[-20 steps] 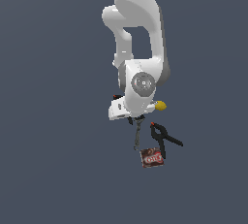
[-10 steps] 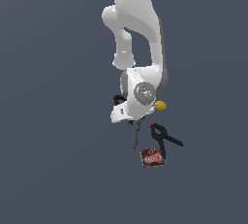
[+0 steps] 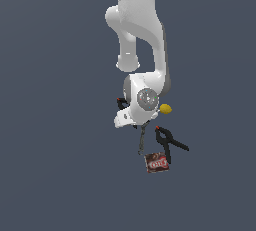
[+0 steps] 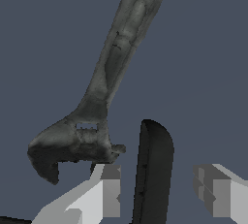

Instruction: Pick up a designated object from a clutter of objects.

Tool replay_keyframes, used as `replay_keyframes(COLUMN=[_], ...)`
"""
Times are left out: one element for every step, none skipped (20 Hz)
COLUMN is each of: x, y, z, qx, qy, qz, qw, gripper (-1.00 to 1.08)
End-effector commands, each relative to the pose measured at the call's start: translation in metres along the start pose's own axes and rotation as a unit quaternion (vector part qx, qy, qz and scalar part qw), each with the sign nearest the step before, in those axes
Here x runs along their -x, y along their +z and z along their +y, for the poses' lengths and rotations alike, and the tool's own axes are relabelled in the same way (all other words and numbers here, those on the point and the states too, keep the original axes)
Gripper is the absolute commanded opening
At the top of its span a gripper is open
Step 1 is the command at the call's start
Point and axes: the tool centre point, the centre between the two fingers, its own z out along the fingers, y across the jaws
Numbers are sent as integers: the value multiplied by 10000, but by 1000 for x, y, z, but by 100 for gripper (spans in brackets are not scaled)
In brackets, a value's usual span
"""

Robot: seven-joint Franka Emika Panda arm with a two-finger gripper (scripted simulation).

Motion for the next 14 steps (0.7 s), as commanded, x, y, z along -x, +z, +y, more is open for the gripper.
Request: replay_keyframes(x=[0, 0, 0, 0, 0, 0, 0, 0, 0, 0, 0, 0, 0, 0], y=[7, 8, 8, 8, 8, 8, 8, 8, 8, 8, 8, 8, 8, 4], z=[0, 0, 0, 0, 0, 0, 0, 0, 0, 0, 0, 0, 0, -4], qx=[0, 0, 0, 0, 0, 0, 0, 0, 0, 0, 0, 0, 0, 3], qy=[-2, -5, -5, -5, -5, -5, -5, -5, -5, -5, -5, -5, -5, -42], qz=[2, 1, 1, 1, 1, 1, 1, 1, 1, 1, 1, 1, 1, 13], qw=[10000, 10000, 10000, 10000, 10000, 10000, 10000, 10000, 10000, 10000, 10000, 10000, 10000, 10000], gripper=[28, 28, 28, -100, -100, -100, -100, -100, -100, -100, -100, -100, -100, -100])
